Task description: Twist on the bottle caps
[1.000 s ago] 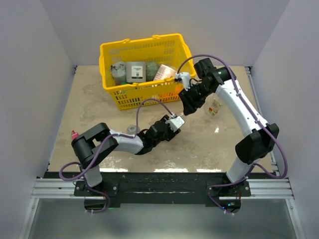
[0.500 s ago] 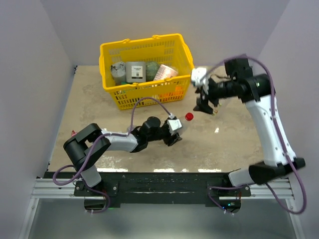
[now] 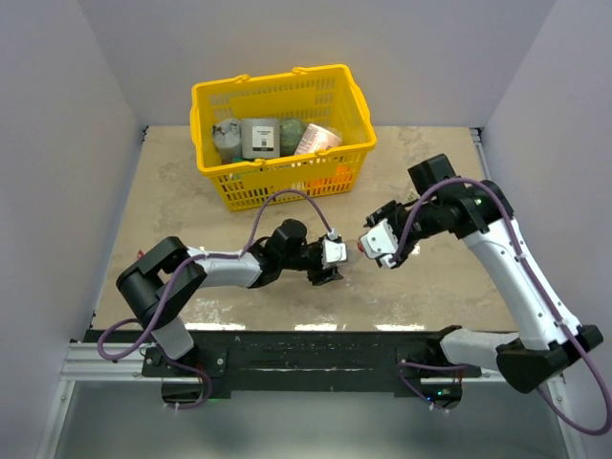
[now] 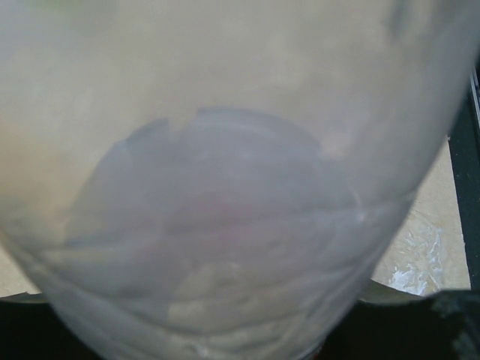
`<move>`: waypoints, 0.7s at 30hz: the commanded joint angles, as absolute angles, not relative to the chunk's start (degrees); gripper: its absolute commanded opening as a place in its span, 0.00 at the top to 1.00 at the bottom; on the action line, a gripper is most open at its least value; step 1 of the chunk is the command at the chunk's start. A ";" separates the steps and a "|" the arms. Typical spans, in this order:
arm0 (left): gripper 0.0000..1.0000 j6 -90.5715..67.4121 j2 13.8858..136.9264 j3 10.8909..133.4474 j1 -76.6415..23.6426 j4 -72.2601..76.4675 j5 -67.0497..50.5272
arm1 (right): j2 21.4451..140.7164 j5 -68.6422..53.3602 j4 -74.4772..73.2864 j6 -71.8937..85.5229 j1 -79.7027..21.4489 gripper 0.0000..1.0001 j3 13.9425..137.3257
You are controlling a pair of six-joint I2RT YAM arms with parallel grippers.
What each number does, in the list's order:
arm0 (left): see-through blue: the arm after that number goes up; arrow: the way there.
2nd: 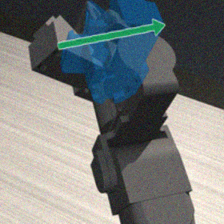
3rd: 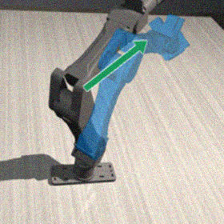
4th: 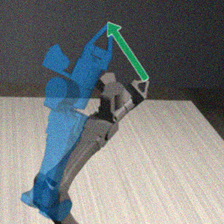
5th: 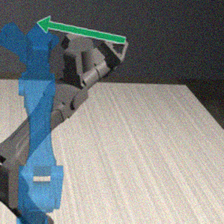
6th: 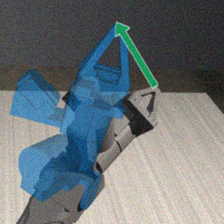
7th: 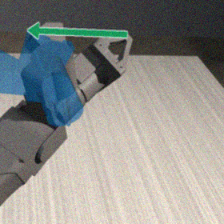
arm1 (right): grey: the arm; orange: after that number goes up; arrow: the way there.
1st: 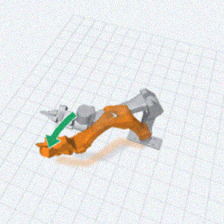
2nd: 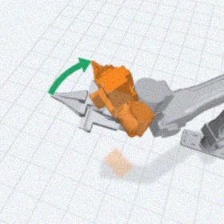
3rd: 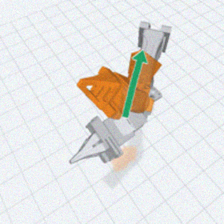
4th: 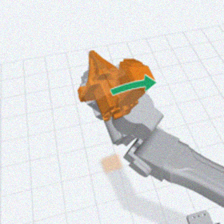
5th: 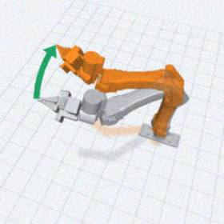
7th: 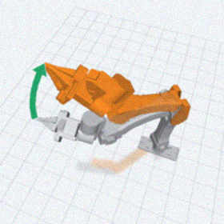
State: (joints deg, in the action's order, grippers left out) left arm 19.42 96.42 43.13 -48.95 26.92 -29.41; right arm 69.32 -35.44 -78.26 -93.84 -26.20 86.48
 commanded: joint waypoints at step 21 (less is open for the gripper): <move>1.00 23.82 94.22 46.14 -48.60 30.76 -27.95 | 72.15 -28.21 -81.74 -98.80 -30.15 0.62 82.35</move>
State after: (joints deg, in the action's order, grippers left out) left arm 22.35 96.42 44.91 -48.77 25.89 -28.86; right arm 70.81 -30.30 -77.17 -99.79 -30.00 82.87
